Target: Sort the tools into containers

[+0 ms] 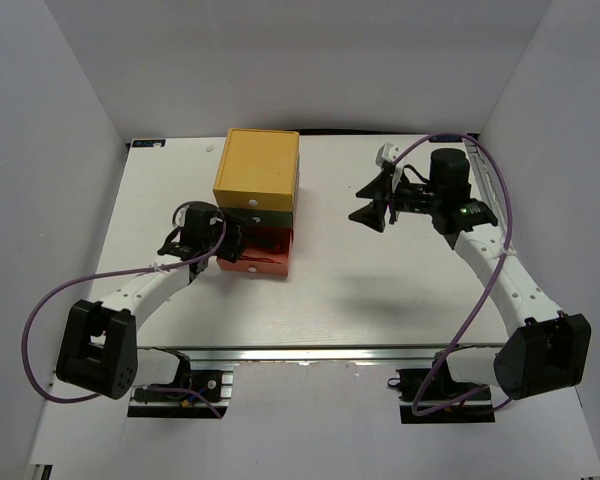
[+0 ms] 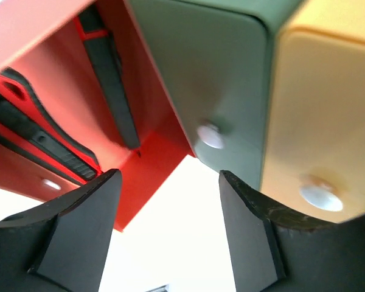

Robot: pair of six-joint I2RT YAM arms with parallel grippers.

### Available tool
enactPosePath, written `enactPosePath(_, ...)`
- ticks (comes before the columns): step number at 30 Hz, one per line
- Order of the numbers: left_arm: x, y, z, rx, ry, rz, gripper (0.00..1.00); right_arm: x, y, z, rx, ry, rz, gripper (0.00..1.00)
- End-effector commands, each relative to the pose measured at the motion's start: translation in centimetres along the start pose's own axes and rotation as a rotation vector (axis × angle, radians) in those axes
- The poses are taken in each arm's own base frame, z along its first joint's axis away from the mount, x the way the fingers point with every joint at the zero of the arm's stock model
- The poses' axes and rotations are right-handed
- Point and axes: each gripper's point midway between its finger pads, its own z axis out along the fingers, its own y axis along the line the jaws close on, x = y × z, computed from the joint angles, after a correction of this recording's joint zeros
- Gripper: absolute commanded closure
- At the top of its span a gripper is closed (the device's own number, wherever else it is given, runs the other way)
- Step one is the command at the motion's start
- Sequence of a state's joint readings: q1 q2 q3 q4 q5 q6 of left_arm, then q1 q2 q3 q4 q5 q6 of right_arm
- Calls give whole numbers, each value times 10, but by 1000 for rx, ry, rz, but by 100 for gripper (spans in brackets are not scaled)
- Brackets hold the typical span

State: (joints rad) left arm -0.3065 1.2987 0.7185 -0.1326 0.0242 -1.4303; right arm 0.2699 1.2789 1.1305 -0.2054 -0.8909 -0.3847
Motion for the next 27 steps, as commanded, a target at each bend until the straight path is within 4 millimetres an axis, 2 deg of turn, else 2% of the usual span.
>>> enactPosePath(1,5,-28,-14,74,31,30,24,2,-8,-3,30,-3,-1,30)
enactPosePath(3,2,-33,-24,93,12,64,24,10,-18,-2,73,22,35,26)
enactPosePath(4,0,-34,-29,89,2,82,25,32,-33,0,130,84,83,19)
enactPosePath(6,-8,-36,-40,91,-46,164,30,51,-56,0,220,164,134,14)
enactPosePath(7,-15,-41,-53,101,-82,196,33,89,-75,-1,288,279,220,11)
enactPosePath(8,-20,-42,-60,106,-110,226,37,86,-93,-5,331,302,227,10)
enactPosePath(9,-29,-40,-67,97,-162,278,41,100,-105,-6,360,349,257,11)
enactPosePath(10,-34,-38,-81,103,-195,302,52,133,-128,-12,417,442,295,11)
enactPosePath(11,-39,-36,-88,100,-223,322,59,145,-137,-16,442,493,304,11)
enactPosePath(12,-47,-31,-95,87,-269,356,65,141,-158,-19,487,511,268,11)
enactPosePath(13,-50,-26,-101,75,-283,373,74,168,-176,-24,524,595,239,11)
enactPosePath(14,-54,-24,-110,88,-306,401,76,177,-195,-24,546,623,215,11)
enactPosePath(15,-56,-20,-114,83,-315,412,77,179,-204,-25,548,633,190,11)
enactPosePath(17,-59,-11,-120,62,-323,427,74,187,-222,-29,539,666,126,11)
enactPosePath(19,-61,3,-121,15,-316,444,61,199,-236,-30,502,711,95,11)
enactPosePath(20,-62,5,-122,8,-318,447,50,203,-243,-31,485,729,61,11)
enactPosePath(22,-62,13,-119,-14,-312,450,43,215,-252,-32,451,757,61,11)
enactPosePath(23,-61,16,-118,-17,-309,451,39,219,-255,-31,441,766,51,11)
enactPosePath(24,-61,18,-117,-23,-306,454,39,230,-258,-31,429,781,63,11)
enactPosePath(25,-61,20,-116,-30,-304,459,38,228,-261,-32,427,783,61,11)
enactPosePath(27,-61,25,-114,-48,-298,470,37,236,-263,-31,424,796,54,11)
